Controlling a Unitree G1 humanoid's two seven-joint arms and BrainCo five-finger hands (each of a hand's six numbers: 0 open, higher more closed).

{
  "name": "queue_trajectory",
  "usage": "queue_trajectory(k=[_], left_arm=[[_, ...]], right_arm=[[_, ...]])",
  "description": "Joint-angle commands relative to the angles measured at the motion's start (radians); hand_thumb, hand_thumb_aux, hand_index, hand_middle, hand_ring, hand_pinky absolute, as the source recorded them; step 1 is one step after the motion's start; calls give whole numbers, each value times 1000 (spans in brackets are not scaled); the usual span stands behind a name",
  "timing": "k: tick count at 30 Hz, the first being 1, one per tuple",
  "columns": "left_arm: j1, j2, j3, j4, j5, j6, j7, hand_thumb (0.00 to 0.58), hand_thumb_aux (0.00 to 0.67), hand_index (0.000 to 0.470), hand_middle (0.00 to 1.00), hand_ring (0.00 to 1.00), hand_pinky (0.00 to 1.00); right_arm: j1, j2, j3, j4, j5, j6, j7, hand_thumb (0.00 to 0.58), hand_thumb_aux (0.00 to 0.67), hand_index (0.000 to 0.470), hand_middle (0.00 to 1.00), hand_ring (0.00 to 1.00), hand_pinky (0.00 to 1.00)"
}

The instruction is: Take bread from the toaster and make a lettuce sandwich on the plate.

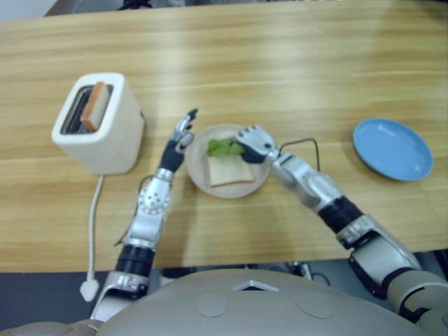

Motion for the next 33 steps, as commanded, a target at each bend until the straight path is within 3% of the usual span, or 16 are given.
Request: queue_trajectory(k=[1,17,18,19,20,22,33], left_arm=[[1,1,-1,12,0,3,-3,0,0,0,0,0,0],[-3,13,3,30,10,-4,-7,0,0,0,0,0,0],[-3,14,3,30,10,-4,-7,0,0,0,0,0,0],[-3,15,3,31,11,-4,-7,0,0,0,0,0,0],[-2,16,4,30,10,-5,-8,0,0,0,0,0,0],[0,18,4,31,10,-5,-8,0,0,0,0,0,0],[5,24,1,31,20,-6,-5,0,0,0,0,0,0]], right_arm=[[25,-20,7,-24,-13,-12,26,580,670,460,1000,1000,1000],[110,-94,-49,-191,0,-5,115,580,670,460,1000,1000,1000],[114,-92,-45,-188,3,-7,123,579,638,438,918,918,918],[119,-88,-44,-184,11,-11,132,579,638,438,918,918,918],[125,-84,-44,-182,22,-15,144,494,413,283,31,31,31],[136,-74,-43,-179,39,-22,164,462,368,253,0,0,0],[179,-21,-38,-195,104,-40,254,470,378,260,0,0,0]])
